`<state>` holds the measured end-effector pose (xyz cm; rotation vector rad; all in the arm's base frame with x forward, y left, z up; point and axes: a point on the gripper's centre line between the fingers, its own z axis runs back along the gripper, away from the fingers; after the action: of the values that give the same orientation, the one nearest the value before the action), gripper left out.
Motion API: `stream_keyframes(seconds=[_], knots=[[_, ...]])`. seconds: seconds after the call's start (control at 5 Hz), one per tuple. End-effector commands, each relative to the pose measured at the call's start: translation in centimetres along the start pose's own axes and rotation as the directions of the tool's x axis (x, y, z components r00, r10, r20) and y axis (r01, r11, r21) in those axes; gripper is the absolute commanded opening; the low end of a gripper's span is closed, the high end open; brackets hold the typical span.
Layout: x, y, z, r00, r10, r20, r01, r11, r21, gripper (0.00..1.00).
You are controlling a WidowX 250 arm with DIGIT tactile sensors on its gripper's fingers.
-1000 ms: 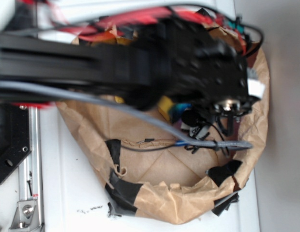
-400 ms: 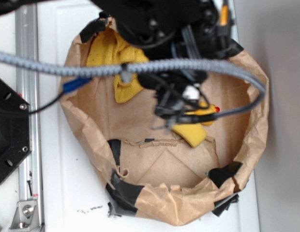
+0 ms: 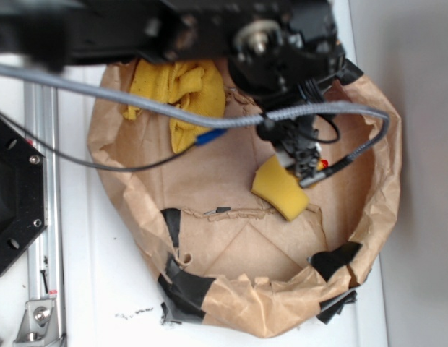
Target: Grab the yellow duck.
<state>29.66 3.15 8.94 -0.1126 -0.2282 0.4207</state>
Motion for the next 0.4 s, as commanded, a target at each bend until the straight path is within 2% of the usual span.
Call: stream_keyframes(seconds=[0.0, 0.2], knots=[[0.0, -1.9, -4.6, 0.995, 0.1, 0.003, -0.1, 0.993, 0.063, 1.0], [0.6, -3.6, -5.9, 1.0, 0.015, 0.026, -0.016, 0.999, 0.048, 1.0]])
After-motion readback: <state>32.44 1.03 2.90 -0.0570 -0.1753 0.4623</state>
